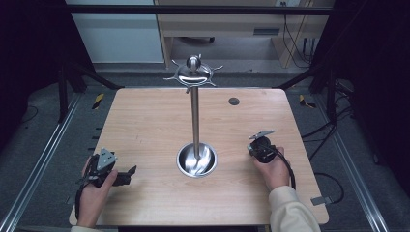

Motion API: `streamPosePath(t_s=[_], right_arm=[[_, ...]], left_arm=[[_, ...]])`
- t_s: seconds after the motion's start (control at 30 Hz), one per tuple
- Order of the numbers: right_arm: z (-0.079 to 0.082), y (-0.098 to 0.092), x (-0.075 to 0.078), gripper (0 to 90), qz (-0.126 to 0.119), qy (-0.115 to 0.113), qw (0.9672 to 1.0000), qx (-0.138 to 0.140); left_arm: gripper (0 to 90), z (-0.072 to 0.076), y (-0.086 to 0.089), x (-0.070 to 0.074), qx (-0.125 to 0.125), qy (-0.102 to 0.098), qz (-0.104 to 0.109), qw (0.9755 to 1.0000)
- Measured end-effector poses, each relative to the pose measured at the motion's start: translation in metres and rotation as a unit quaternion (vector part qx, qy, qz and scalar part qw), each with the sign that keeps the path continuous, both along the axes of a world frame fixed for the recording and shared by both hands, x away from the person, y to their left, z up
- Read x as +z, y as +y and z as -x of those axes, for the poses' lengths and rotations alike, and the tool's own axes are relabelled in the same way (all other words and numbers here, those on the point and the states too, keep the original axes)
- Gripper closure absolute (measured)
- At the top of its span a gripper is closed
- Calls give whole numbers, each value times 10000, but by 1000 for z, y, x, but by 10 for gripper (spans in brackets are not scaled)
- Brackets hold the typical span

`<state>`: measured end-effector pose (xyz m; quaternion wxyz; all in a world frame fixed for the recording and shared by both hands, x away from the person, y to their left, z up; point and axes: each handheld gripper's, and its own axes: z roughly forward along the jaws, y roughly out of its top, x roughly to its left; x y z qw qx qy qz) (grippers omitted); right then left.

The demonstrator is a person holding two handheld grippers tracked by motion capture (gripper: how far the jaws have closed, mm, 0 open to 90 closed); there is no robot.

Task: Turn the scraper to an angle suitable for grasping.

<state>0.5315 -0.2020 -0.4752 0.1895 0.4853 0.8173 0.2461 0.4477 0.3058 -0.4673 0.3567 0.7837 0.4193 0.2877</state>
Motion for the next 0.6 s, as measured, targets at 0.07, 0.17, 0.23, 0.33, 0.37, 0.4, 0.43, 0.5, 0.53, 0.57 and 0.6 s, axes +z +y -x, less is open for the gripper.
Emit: streamPosePath(t_s=[0.07,0.17,0.23,0.33,0.37,0.4,0.43,0.5,0.53,0.57,0.6], right_arm=[[0,0,8,900,-2,-49,10000,27],[-2,0,19,900,9,62,10000,64],[-5,2,26,895,104,156,9998,50],[-11,2,35,864,197,392,9990,0],[-13,2,36,850,250,482,9985,-24],[-15,1,37,831,266,576,9980,-28],[-17,1,37,817,286,686,9972,-43],[-21,1,37,788,337,854,9957,-78],[-22,2,37,769,352,930,9950,-98],[-24,3,37,754,373,985,9944,-97],[-25,4,37,740,371,1046,9938,-94]], left_arm=[[28,2,-1,0,15,-16,1,10000],[28,4,0,1,45,-47,26,10000],[29,5,1,2,41,-64,46,10000],[29,5,2,3,43,-83,91,9999],[29,5,3,3,37,-88,93,9999],[29,5,3,4,28,-90,89,9999],[29,4,3,4,24,-92,87,9999],[29,4,3,4,26,-91,93,9999],[29,4,3,4,25,-91,96,9999],[29,4,3,4,22,-93,93,9999],[28,4,3,4,15,-91,85,9999]])
